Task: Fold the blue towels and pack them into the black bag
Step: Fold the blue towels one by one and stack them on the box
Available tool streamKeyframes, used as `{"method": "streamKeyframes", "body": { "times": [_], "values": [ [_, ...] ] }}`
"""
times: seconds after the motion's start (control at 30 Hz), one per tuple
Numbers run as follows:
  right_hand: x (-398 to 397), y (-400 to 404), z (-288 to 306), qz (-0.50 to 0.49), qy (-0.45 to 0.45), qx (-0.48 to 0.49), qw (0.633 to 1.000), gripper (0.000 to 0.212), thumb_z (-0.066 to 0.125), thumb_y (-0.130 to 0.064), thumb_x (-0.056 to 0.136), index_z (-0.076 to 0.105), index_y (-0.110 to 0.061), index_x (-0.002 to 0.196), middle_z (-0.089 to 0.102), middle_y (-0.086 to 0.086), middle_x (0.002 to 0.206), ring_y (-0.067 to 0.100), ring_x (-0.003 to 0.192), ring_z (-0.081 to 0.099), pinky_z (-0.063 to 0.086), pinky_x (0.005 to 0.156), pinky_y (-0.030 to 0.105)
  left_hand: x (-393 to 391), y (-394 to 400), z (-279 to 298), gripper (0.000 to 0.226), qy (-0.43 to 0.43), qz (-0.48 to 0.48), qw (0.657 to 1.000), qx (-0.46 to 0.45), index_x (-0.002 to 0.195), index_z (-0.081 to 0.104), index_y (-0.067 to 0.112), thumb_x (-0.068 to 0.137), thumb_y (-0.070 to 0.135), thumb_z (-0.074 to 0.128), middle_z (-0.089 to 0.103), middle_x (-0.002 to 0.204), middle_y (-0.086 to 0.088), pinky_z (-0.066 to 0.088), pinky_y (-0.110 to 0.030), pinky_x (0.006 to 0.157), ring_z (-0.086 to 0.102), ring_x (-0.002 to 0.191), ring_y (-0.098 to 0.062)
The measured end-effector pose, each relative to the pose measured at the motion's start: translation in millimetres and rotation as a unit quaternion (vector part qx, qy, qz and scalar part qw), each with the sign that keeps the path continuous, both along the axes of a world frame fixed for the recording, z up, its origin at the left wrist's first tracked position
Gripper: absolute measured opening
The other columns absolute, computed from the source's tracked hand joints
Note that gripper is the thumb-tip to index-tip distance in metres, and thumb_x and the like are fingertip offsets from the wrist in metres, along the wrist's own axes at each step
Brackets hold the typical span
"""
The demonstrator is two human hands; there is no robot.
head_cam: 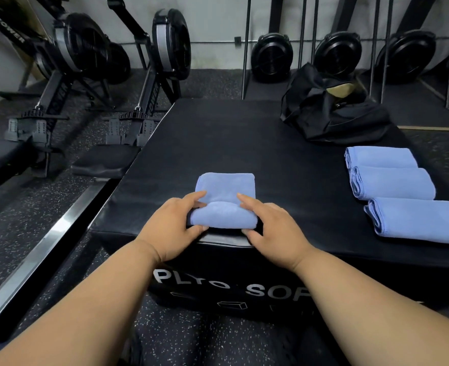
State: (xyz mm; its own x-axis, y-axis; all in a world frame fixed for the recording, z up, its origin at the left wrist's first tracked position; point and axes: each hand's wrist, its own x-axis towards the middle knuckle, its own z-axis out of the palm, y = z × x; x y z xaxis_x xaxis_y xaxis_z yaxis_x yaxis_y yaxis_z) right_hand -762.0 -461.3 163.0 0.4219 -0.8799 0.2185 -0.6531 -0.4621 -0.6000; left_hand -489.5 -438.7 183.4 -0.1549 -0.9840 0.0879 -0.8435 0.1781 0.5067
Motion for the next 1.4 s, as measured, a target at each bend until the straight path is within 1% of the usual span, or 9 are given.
{"method": "streamKeyframes", "body": {
  "times": [0.17,0.3,0.43,0.57,0.7,0.8,1.0,1.17,1.4],
  "values": [
    [-1.9,-2.1,-4.0,-0.035,-0.121,0.124,0.984,0.067,0.069,-0.039,0.094,0.038,-0.059,0.149,0.066,-0.014,0.119,0.006,0.114,0.059,0.046,0.102,0.029,-0.2,6.0,6.5,0.067,0.067,0.04,0.996,0.041,0.151,0.043,0.043,0.091,0.046,0.074,0.066,0.123,0.025,0.046,-0.026,0.102,0.059,0.114,0.003],
    [0.9,-3.7,-4.6,-0.059,-0.201,0.164,0.964,0.041,0.069,-0.033,0.098,0.057,-0.043,0.136,0.051,-0.01,0.073,0.008,0.07,0.051,0.049,0.078,0.033,2.7,10.7,5.1,0.057,0.158,0.085,0.981,0.07,0.142,0.05,0.05,0.09,0.059,0.071,0.062,0.133,0.026,0.045,-0.03,0.109,0.059,0.123,0.0],
    [9.0,-10.1,-3.7,-0.117,-0.197,0.155,0.961,0.032,0.067,-0.037,0.098,0.06,-0.039,0.129,0.047,-0.011,0.067,0.006,0.066,0.05,0.049,0.076,0.033,-8.0,1.5,6.0,0.058,0.199,0.145,0.967,0.071,0.144,0.053,0.04,0.092,0.055,0.072,0.064,0.125,0.023,0.046,-0.023,0.101,0.061,0.114,0.005],
    [13.8,-16.5,0.6,-0.177,-0.191,0.143,0.955,0.042,0.067,-0.043,0.096,0.055,-0.037,0.136,0.061,-0.001,0.075,0.008,0.072,0.06,0.053,0.078,0.032,-14.4,-16.2,2.5,0.062,0.209,0.199,0.955,0.068,0.145,0.053,0.032,0.091,0.057,0.072,0.065,0.114,0.013,0.044,-0.02,0.091,0.062,0.105,0.0],
    [17.0,-21.9,2.2,-0.213,-0.13,0.125,0.96,0.051,0.062,-0.056,0.096,0.051,-0.04,0.143,0.059,-0.015,0.109,0.004,0.098,0.06,0.05,0.089,0.03,-17.3,-28.1,-1.5,0.07,0.174,0.209,0.959,0.078,0.151,0.048,0.03,0.091,0.063,0.067,0.06,0.141,0.012,0.046,-0.033,0.109,0.059,0.126,-0.01],
    [17.8,-23.7,1.7,-0.201,-0.124,0.14,0.962,0.053,0.057,-0.059,0.097,0.047,-0.044,0.147,0.061,-0.018,0.114,0.004,0.106,0.059,0.049,0.098,0.034,-18.7,-31.8,-2.8,0.062,0.148,0.188,0.967,0.089,0.151,0.048,0.035,0.097,0.062,0.059,0.056,0.147,0.017,0.043,-0.034,0.113,0.053,0.135,-0.01],
    [13.3,-25.1,-3.9,-0.157,-0.202,0.181,0.95,0.051,0.063,-0.059,0.088,0.049,-0.055,0.136,0.068,-0.014,0.1,0.007,0.095,0.067,0.055,0.095,0.041,-24.2,-21.7,-2.9,0.047,0.162,0.174,0.968,0.079,0.145,0.052,0.039,0.101,0.055,0.055,0.057,0.142,0.023,0.041,-0.029,0.109,0.052,0.132,-0.007],
    [-4.0,-13.1,8.3,-0.12,-0.264,0.195,0.937,0.042,0.069,-0.037,0.097,0.052,-0.047,0.135,0.064,0.008,0.107,0.023,0.095,0.066,0.056,0.094,0.041,-42.4,-7.7,7.5,0.044,0.219,0.177,0.958,0.061,0.142,0.052,0.04,0.101,0.051,0.06,0.057,0.137,0.027,0.042,-0.03,0.111,0.054,0.13,-0.004],
    [-62.5,8.0,23.5,-0.192,-0.334,0.16,0.909,0.039,0.072,-0.026,0.095,0.06,-0.041,0.128,0.059,-0.011,0.097,0.0,0.07,0.055,0.049,0.072,0.015,-105.3,-3.3,16.6,0.06,0.357,0.166,0.909,0.137,0.147,0.051,0.036,0.094,0.051,0.073,0.06,0.138,0.014,0.048,-0.03,0.108,0.061,0.123,-0.004]
  ]
}}
